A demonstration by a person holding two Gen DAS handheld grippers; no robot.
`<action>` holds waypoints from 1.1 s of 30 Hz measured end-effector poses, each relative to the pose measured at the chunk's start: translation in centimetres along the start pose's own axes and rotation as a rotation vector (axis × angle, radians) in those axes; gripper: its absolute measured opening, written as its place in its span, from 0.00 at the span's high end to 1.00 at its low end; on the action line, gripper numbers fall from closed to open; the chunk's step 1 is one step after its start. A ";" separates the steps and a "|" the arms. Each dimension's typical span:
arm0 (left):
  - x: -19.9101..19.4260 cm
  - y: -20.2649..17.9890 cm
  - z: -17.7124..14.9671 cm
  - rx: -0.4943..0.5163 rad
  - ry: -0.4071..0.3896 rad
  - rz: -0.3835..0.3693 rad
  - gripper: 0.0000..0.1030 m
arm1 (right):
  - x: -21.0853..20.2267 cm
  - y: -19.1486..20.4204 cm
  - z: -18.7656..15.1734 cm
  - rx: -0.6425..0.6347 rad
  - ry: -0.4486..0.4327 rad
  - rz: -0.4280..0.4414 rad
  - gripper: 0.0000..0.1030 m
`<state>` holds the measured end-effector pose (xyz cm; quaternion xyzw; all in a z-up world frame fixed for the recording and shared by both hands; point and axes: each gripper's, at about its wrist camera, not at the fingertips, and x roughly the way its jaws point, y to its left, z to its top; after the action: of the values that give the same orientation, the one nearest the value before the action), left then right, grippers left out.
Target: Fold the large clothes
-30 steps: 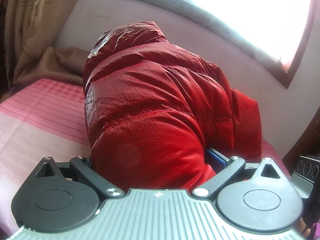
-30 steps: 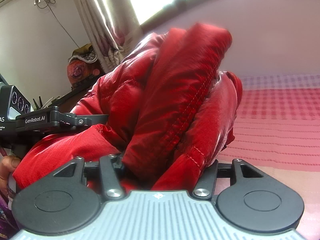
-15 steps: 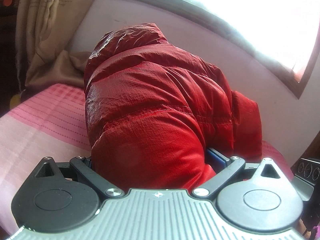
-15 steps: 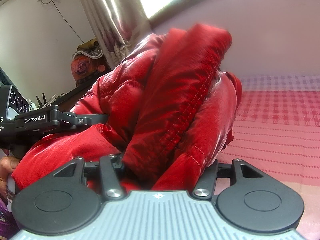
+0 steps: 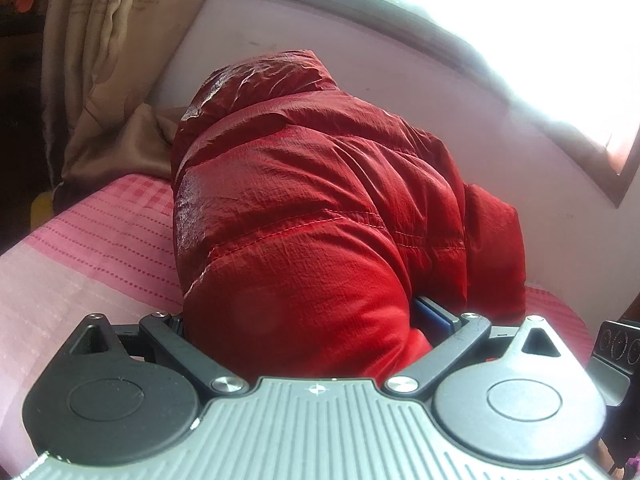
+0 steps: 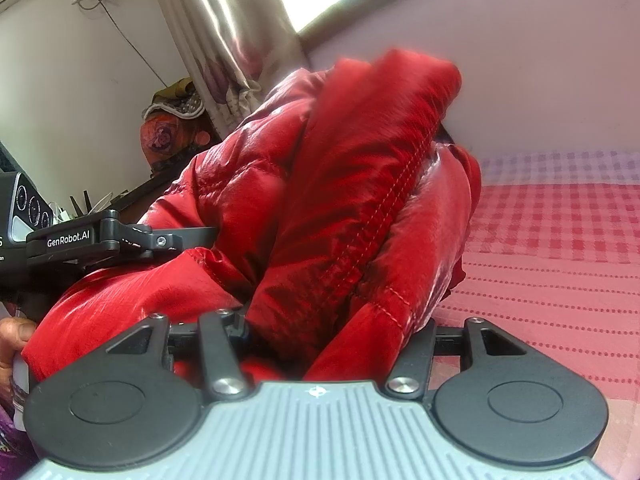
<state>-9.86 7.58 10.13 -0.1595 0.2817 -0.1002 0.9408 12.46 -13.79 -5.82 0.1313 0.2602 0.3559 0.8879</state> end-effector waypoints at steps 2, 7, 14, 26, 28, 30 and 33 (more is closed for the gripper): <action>-0.1 -0.2 -0.1 -0.002 0.000 0.013 0.04 | 0.2 0.0 0.1 0.002 0.006 -0.002 0.47; -0.5 -0.5 -0.3 -0.009 0.013 0.025 0.04 | 0.7 -0.1 0.0 0.005 0.022 -0.006 0.48; -1.0 -0.9 -0.3 -0.016 0.019 0.033 0.04 | 1.3 -0.1 -0.1 0.005 0.034 -0.006 0.48; -0.1 0.2 -0.3 -0.027 0.035 0.035 0.03 | 2.3 -0.7 -0.5 0.001 0.042 0.004 0.48; 0.0 0.6 -0.5 -0.035 0.036 0.035 0.01 | 2.4 -0.8 -0.6 -0.008 0.046 0.001 0.48; 0.0 1.0 -0.7 -0.040 0.033 0.036 0.00 | 2.6 -0.7 -0.6 -0.026 0.051 -0.003 0.48; -0.1 1.3 -1.0 -0.035 0.030 0.042 0.00 | 2.8 -0.4 -0.7 -0.050 0.052 -0.010 0.48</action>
<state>-10.37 8.54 8.87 -0.1683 0.3006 -0.0778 0.9355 14.02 -12.09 -7.63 0.0982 0.2749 0.3610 0.8857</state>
